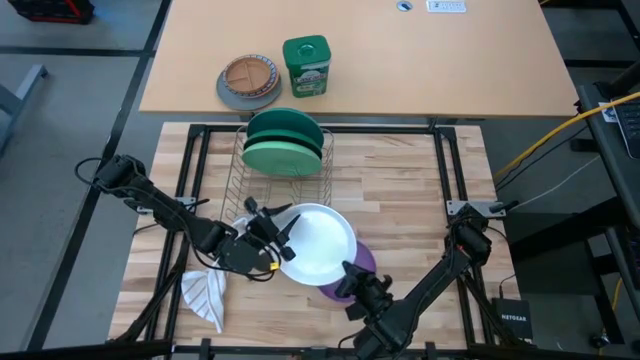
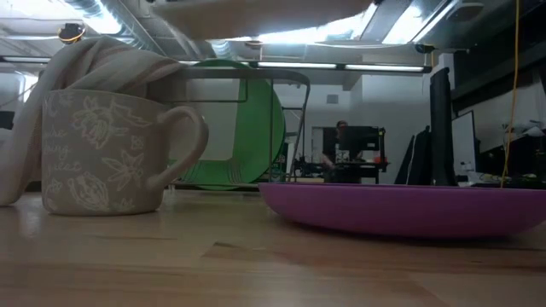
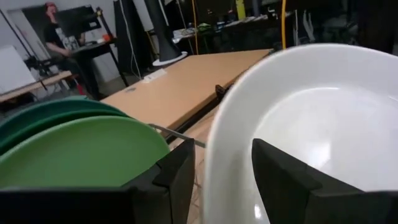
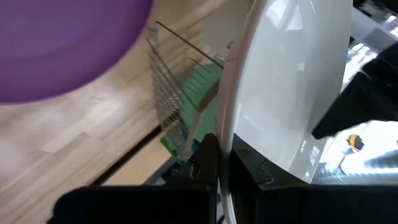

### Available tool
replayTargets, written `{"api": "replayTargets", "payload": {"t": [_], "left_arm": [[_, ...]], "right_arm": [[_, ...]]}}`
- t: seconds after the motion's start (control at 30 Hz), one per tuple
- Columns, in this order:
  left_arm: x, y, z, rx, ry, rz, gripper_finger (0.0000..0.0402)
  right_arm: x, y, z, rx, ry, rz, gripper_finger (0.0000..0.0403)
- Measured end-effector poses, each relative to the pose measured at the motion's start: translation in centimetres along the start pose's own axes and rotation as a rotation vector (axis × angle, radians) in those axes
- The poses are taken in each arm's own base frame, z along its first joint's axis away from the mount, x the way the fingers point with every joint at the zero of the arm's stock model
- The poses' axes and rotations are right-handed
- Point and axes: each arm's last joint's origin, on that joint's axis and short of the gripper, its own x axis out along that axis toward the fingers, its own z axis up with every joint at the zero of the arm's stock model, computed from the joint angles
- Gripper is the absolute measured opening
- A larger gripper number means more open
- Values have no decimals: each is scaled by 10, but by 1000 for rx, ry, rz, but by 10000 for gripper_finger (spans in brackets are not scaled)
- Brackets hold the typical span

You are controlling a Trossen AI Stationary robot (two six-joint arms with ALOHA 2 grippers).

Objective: Sort dishes
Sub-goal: Put the white plate into the gray dish rack

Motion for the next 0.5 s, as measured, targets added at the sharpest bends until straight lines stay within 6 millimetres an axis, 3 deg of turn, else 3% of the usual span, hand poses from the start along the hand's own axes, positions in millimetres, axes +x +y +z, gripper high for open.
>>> {"api": "replayTargets", "payload": {"t": [0.5], "left_arm": [[-1,-2,0,-145,12,-61,142]], "right_arm": [[-1,-1,0,-1,19,-55,17]]}}
